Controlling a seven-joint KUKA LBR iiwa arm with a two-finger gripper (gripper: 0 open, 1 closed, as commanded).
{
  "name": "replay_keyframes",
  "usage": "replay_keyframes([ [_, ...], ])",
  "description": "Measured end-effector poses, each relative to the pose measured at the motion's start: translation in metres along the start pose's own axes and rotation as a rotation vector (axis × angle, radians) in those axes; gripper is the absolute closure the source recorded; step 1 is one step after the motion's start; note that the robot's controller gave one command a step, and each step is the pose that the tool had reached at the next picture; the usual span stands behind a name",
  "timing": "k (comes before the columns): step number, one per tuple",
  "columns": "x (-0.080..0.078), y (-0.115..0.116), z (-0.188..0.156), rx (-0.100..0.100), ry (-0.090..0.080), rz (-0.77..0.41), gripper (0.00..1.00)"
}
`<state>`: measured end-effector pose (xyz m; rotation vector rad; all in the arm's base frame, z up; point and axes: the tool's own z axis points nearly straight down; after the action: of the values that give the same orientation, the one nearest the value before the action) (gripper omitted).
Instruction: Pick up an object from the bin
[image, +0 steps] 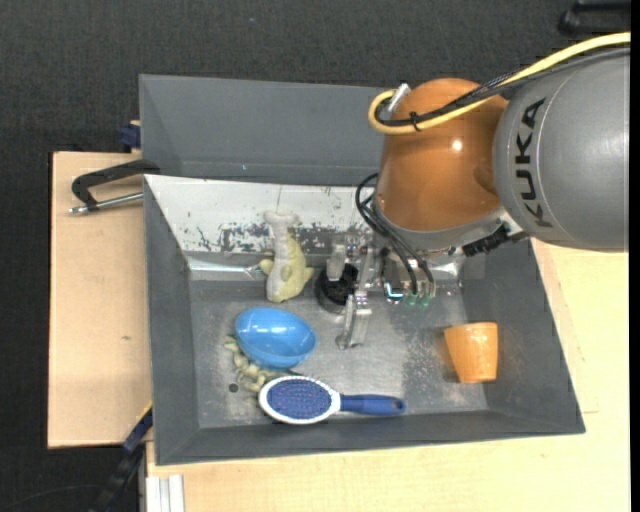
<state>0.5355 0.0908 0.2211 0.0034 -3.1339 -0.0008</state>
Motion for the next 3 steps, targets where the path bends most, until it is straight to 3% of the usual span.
replay_keyframes([
  [1, 0.033, 0.075, 0.145, -0.001, -0.012, -0.306, 0.00],
  [2, 0.029, 0.073, 0.140, -0.001, -0.024, -0.301, 1.00],
  [3, -0.010, 0.061, 0.141, -0.001, -0.030, -0.864, 1.00],
])
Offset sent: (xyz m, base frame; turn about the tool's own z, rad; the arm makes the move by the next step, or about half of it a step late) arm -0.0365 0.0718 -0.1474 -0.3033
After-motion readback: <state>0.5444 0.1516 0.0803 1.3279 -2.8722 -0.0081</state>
